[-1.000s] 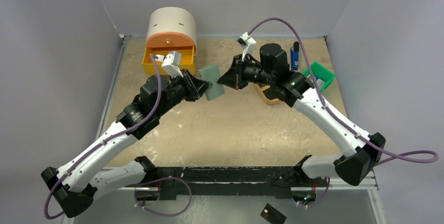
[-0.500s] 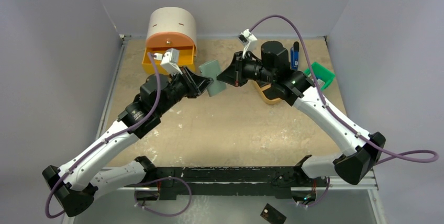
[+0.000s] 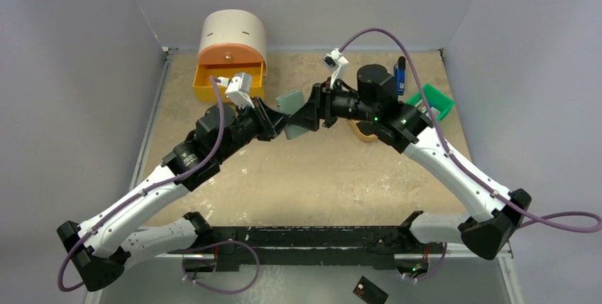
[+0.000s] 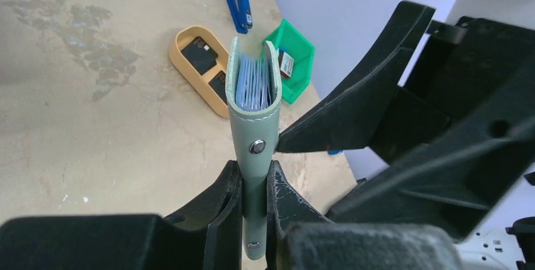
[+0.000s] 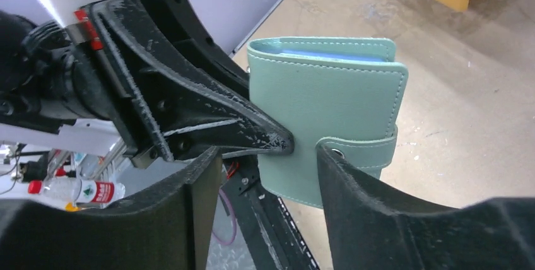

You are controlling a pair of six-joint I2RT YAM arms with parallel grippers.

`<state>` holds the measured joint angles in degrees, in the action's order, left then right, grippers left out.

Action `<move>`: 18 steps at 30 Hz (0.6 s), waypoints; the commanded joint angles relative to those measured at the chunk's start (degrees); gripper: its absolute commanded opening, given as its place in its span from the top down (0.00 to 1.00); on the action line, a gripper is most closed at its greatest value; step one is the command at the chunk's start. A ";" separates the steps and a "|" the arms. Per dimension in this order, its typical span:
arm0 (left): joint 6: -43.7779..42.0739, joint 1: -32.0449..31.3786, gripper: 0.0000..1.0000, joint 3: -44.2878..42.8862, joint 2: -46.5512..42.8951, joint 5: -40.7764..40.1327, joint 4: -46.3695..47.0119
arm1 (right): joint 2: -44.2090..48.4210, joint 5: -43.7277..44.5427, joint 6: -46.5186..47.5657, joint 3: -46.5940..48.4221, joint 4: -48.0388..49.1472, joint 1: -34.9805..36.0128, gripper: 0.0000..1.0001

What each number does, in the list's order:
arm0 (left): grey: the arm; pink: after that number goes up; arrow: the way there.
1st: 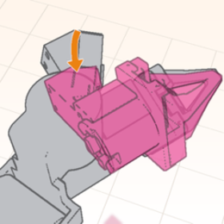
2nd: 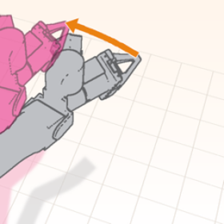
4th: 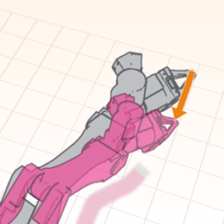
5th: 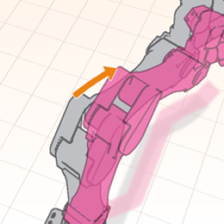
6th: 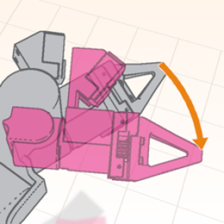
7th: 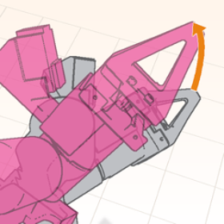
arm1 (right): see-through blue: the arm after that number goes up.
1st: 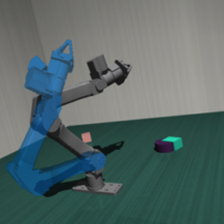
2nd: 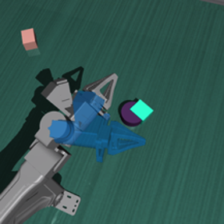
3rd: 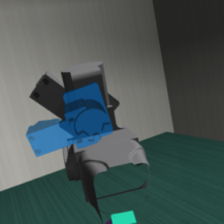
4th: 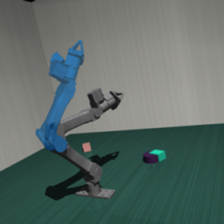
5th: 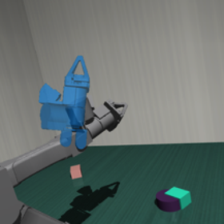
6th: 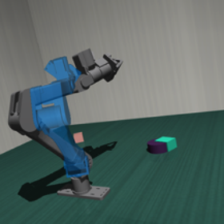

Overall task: Put the credit cards into the card holder
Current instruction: Close the card holder at the center of the board, then place the card holder at the center of the board.

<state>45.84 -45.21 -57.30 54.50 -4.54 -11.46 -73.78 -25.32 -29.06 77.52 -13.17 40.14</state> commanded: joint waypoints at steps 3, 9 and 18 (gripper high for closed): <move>-1.11 -2.09 1.00 -0.05 -4.73 -0.56 2.75 | 6.30 4.15 3.16 -0.53 -3.98 -1.72 0.27; -1.30 -2.10 1.00 4.64 -3.83 -1.54 4.13 | 9.52 10.38 6.17 -2.75 -8.56 -2.07 0.19; 1.09 -0.12 1.00 12.70 15.02 4.05 9.37 | 13.56 22.72 6.94 -13.13 -8.64 -2.04 0.19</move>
<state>45.60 -46.57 -47.44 61.06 -4.08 -7.38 -62.39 -9.34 -23.31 67.24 -21.74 38.20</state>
